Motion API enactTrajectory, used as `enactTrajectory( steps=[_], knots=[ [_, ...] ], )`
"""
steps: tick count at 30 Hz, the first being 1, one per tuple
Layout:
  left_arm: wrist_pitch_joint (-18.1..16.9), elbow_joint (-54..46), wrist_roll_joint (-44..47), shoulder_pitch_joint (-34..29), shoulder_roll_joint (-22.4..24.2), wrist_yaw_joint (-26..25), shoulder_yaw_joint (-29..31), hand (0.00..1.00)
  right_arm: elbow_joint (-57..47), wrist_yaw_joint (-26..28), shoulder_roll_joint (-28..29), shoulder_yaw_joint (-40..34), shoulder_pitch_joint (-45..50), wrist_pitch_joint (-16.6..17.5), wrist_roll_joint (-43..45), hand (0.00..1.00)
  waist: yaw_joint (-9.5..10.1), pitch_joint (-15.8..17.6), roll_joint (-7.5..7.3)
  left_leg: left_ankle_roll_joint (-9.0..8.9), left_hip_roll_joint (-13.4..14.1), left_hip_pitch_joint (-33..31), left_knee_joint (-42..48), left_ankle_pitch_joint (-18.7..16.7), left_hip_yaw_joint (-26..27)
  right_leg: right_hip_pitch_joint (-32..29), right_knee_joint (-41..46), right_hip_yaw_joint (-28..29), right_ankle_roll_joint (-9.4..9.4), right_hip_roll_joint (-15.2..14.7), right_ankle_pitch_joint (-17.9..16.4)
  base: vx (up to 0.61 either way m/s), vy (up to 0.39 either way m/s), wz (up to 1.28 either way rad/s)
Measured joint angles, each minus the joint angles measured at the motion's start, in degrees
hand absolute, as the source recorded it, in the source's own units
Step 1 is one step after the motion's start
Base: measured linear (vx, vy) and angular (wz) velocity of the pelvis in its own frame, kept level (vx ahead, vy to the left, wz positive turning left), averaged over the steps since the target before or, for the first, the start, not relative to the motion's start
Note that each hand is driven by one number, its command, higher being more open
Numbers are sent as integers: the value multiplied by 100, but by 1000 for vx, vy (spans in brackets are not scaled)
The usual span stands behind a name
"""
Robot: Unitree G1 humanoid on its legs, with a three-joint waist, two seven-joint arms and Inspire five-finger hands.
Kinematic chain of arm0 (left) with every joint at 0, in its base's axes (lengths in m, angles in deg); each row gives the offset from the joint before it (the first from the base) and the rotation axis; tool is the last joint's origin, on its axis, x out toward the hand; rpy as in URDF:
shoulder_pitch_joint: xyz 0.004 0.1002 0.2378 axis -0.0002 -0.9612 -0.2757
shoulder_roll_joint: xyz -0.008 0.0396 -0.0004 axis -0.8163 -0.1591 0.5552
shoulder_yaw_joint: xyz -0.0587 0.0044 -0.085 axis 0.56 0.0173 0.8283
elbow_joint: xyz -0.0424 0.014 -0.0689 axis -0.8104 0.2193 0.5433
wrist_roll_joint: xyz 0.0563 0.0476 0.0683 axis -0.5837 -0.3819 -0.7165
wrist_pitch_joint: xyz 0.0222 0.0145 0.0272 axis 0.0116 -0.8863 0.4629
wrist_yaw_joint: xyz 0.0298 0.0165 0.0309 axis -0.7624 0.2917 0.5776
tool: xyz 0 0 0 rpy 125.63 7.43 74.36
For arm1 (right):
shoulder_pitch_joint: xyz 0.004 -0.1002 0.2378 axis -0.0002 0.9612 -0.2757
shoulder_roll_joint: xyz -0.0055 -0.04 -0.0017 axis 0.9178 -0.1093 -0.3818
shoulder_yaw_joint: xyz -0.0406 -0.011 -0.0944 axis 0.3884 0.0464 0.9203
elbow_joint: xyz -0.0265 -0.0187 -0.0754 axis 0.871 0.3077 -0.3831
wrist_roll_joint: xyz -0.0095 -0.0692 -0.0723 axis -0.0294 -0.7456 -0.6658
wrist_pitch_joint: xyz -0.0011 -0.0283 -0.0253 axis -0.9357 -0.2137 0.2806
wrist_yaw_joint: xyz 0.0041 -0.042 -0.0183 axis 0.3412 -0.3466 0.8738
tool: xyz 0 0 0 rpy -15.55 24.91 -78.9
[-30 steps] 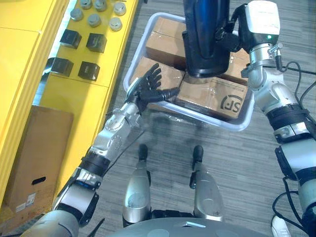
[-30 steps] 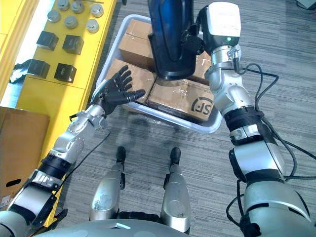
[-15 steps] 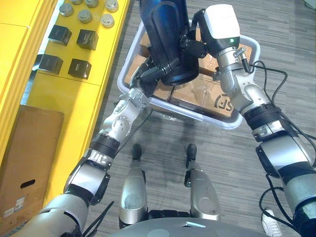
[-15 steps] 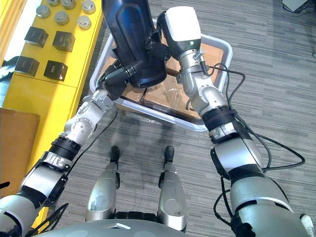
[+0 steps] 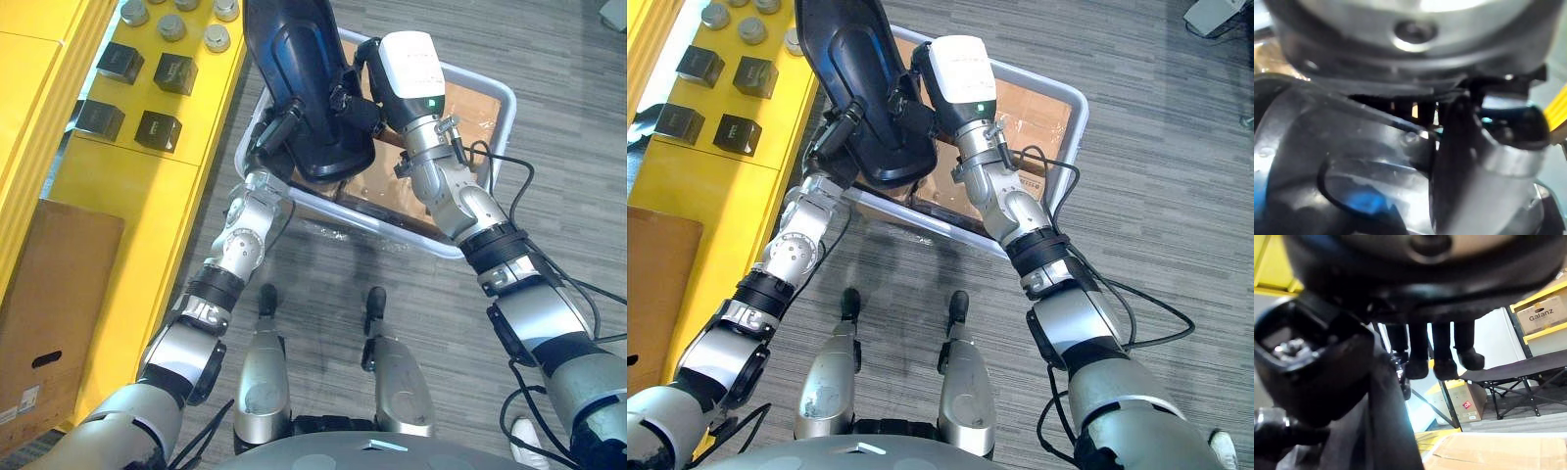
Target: Walk over and take three plastic housings, then place them on the shelf
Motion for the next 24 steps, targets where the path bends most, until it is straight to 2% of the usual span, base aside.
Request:
enactTrajectory(
  steps=[3, 6, 8, 9, 12, 15, 17, 19, 22, 23, 24],
  knots=[
    [-176, 0, 174, -21, 108, 225, -12, 0, -168, -135, 102, -122, 304, -10, 48, 0, 20, -2, -135, 0, -1, 64, -1, 0, -3, 77, -22, -14, 0, -1, 1, 0, 0, 0],
    [-357, -25, 287, -145, 176, 285, -7, 0, -350, -187, 181, -127, 736, -9, 100, 0, 23, -20, -191, 8, 2, 225, -5, -42, -3, 308, -141, -51, 2, 3, 1, 2, 5, 3],
    [-392, -381, 208, -586, 229, 344, -7, 0, -737, -253, 271, -185, 1272, 5, 123, 0, 26, -64, -267, 16, 0, 303, -7, -95, 20, 421, -225, -62, 7, 2, 1, 0, 0, 0],
    [-394, -450, 45, -736, 272, 328, -8, 0, -826, -249, 281, -182, 1438, 13, 251, 100, 29, -78, -292, 19, 0, 335, -7, -104, 15, 485, -272, -82, 11, 3, 5, 26, 5, 5],
    [-408, -739, -342, -1182, 370, 92, -5, 0, -1026, -235, 483, -242, 1927, 33, 793, 100, 37, -103, -323, 11, -1, 531, -3, -158, 16, 733, -361, -106, 14, 5, 7, 37, 2, 4],
    [-507, -1487, -1256, -1887, 485, -253, 120, 0, -1886, -220, 647, -376, 2853, 105, 1403, 100, 43, -195, -335, 10, -1, 694, -31, -223, 38, 919, -444, -160, 15, 5, 5, 43, -3, -1],
    [-565, -2099, -1892, -2427, 621, -523, 280, 0, -2433, -197, 773, -378, 3476, 197, 1852, 100, 50, -416, -328, 11, -7, 802, -132, -244, 84, 983, -493, -176, 20, -6, -12, 17, 1, -7],
    [-591, -2466, -2602, -2869, 696, -750, 337, 0, -2738, -163, 944, -341, 3941, 449, 2224, 100, 50, -778, -318, 9, -5, 836, -219, -266, 124, 980, -548, -180, 25, -6, -45, 65, -4, -7],
    [-584, -2678, -3546, -3430, 784, -973, 410, 0, -3354, -51, 1215, -330, 4338, 1280, 3496, 100, 47, -1204, -159, -7, -3, 1016, -238, -322, 180, 1131, -582, -177, 25, -7, -69, 63, -1, -6],
    [-582, -2696, -3648, -3515, 786, -1012, 422, 0, -3461, -29, 1264, -344, 4355, 1463, 3681, 100, 34, -1265, -129, -9, -3, 1039, -239, -328, 185, 1150, -583, -178, 31, -9, -77, 18, 2, -8],
    [-577, -2712, -3876, -3674, 787, -1077, 462, 0, -3688, 114, 1362, -413, 4449, 1797, 4069, 100, 33, -1367, -76, -10, -2, 1095, -263, -331, 194, 1185, -584, -176, 33, -8, -86, 13, -1, -3]
  ],
)
